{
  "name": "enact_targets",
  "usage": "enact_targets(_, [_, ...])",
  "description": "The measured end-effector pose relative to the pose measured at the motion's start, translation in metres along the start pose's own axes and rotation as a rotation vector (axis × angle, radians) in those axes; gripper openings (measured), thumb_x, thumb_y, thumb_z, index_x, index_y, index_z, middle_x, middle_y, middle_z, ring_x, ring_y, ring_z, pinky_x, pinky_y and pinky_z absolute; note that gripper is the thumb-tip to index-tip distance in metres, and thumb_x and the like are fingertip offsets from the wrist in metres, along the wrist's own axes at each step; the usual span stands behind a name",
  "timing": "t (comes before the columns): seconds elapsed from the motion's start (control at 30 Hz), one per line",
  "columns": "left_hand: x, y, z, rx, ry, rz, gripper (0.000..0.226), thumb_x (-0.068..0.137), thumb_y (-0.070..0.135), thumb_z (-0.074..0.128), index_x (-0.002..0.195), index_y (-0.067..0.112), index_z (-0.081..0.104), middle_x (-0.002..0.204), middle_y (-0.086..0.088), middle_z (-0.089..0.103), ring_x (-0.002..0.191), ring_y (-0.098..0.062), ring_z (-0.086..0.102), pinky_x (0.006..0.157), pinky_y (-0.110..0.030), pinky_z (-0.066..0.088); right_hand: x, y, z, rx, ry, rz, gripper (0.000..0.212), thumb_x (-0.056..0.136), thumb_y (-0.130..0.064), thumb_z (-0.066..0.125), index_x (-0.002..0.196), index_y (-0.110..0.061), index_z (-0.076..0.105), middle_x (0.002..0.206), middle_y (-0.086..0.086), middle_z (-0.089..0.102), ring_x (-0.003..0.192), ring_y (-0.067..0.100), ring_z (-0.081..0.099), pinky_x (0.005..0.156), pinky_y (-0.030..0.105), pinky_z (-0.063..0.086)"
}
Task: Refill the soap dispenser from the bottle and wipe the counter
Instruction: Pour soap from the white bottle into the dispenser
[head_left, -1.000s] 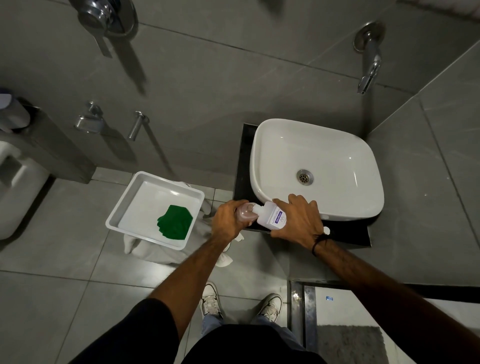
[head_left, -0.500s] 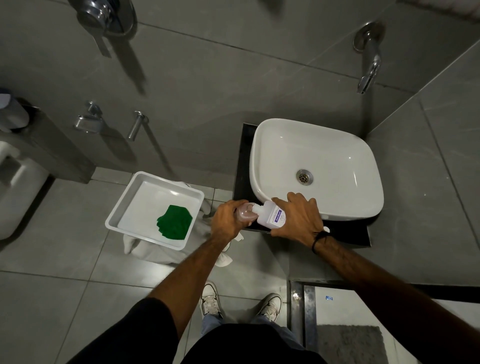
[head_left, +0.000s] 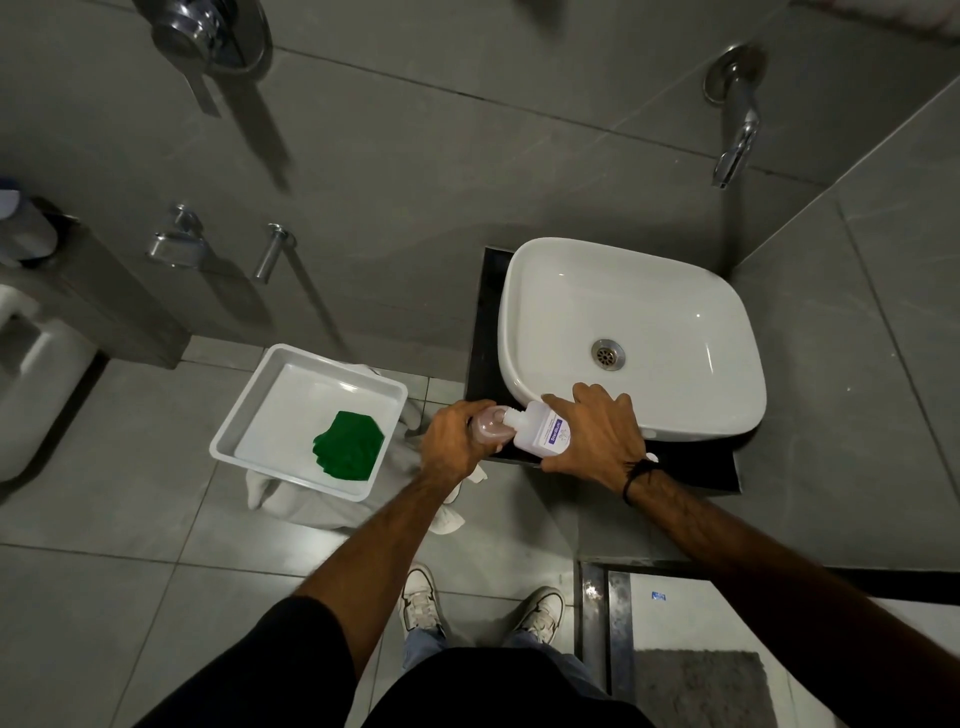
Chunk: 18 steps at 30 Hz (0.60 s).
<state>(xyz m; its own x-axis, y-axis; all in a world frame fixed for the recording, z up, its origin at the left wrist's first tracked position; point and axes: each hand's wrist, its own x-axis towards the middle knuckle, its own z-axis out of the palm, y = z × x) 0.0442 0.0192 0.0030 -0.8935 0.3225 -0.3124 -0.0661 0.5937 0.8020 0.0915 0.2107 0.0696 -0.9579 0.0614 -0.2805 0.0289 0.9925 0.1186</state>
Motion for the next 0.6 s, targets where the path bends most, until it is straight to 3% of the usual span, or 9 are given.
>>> enact_targets(0.6, [0.0023,-0.005,0.0034,0.007,0.023,0.019,0.063,0.076,0.029,0.086,0.133,0.015,0.065,0.129,-0.008,0.07,0.119,-0.025,0.065,0.107,-0.041,0.051,0.0015,0.002,0.0045,0.014,0.028,-0.012,0.087,0.059,-0.075,0.07,0.132,-0.031,0.053,0.109,0.003,0.057,0.102,0.024,0.054,0.083,0.039,0.041])
